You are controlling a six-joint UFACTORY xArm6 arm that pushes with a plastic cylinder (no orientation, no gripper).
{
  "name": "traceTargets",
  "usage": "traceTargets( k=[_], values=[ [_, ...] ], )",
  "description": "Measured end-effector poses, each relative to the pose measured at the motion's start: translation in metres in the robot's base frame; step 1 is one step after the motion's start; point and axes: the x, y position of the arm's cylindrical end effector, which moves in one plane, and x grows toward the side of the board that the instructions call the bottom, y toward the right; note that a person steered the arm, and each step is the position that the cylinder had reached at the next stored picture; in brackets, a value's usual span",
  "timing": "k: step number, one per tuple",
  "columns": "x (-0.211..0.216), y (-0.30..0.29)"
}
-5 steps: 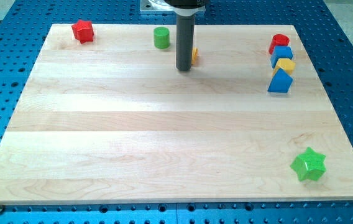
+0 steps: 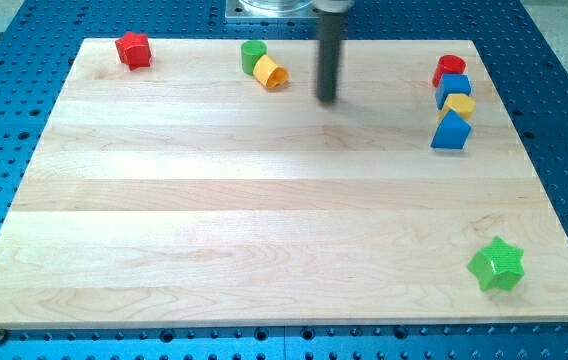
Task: Place the green star diagonally below to the red star
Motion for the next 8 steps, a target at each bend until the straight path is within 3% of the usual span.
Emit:
traceTargets(
  k=[2,3,4,6,7,8],
  values=[
    [0.161,0.088],
    [0.196,0.220],
    [0.233,0.231],
    [0.245,0.134],
    [0.254,0.172],
    [0.278,0.073]
  ],
)
